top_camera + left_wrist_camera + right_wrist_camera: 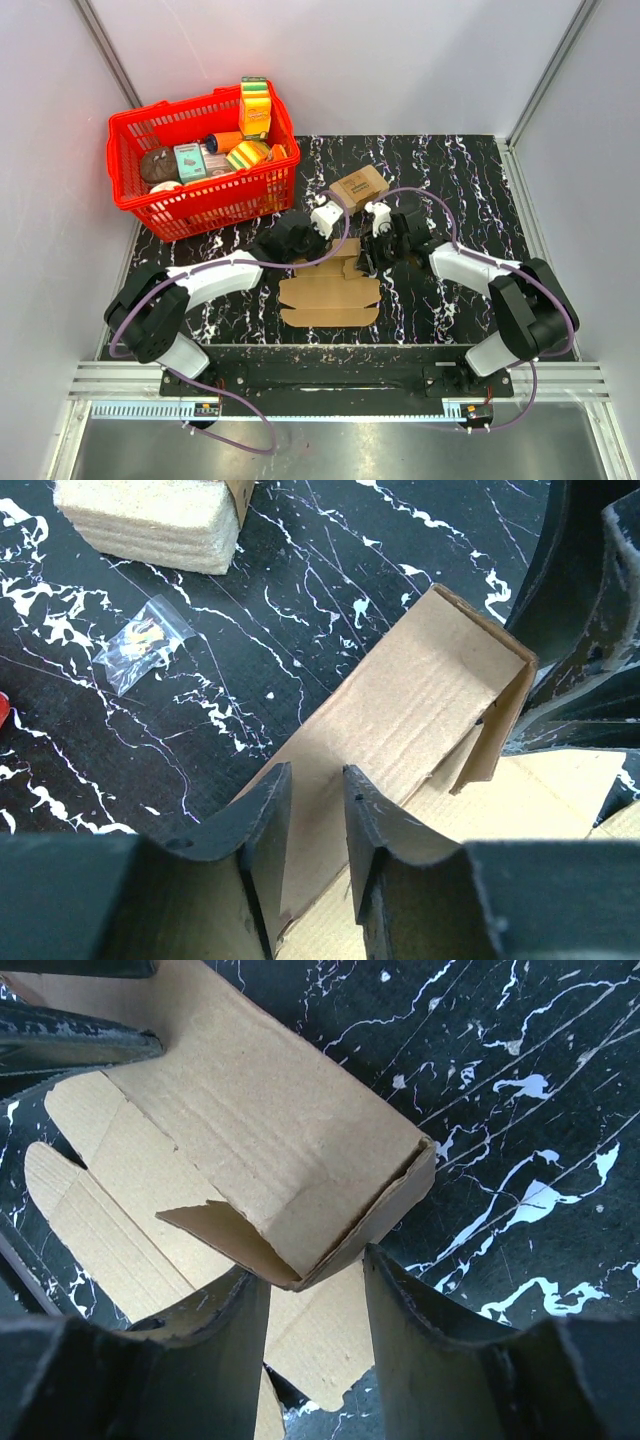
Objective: Fold the paper box
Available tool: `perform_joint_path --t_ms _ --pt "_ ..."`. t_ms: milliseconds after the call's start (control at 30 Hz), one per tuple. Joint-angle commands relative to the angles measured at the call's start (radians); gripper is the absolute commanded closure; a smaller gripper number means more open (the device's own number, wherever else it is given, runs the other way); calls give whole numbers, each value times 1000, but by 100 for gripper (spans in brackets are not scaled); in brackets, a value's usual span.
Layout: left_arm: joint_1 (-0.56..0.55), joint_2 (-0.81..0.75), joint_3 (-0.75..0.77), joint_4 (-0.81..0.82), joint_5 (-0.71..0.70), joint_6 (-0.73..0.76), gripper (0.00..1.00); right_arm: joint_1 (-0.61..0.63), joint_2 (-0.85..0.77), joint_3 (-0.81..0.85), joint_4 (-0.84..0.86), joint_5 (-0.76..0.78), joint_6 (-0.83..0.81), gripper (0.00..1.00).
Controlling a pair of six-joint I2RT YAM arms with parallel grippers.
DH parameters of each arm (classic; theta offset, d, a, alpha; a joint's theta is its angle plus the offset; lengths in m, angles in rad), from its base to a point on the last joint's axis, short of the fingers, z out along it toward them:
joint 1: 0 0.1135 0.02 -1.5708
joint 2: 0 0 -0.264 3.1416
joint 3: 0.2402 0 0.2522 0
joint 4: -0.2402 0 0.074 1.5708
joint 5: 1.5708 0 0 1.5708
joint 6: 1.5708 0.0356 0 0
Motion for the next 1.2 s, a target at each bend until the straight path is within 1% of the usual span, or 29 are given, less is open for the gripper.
perform_joint_path --t_ms 0,67,433,700,833,933,967,1167 --pt "-10 9 25 -36 43 5 67 11 -45 -32 140 29 9 52" --pt "-5 9 30 -33 43 7 65 11 -39 -34 152 33 12 52" --pt "24 20 63 -48 92 -7 64 12 -62 -106 294 47 37 51" --pt "47 -7 62 -34 151 -44 62 12 -48 -119 334 30 41 51" --pt "61 6 89 -34 194 -50 62 12 -50 -123 343 30 31 51" --pt "64 17 117 -43 206 -50 62 11 -45 -121 349 27 23 51" --pt "62 23 123 -45 207 -77 62 12 -44 -121 353 27 23 51" --pt "67 31 148 -51 215 -77 62 12 -43 -129 383 29 26 51"
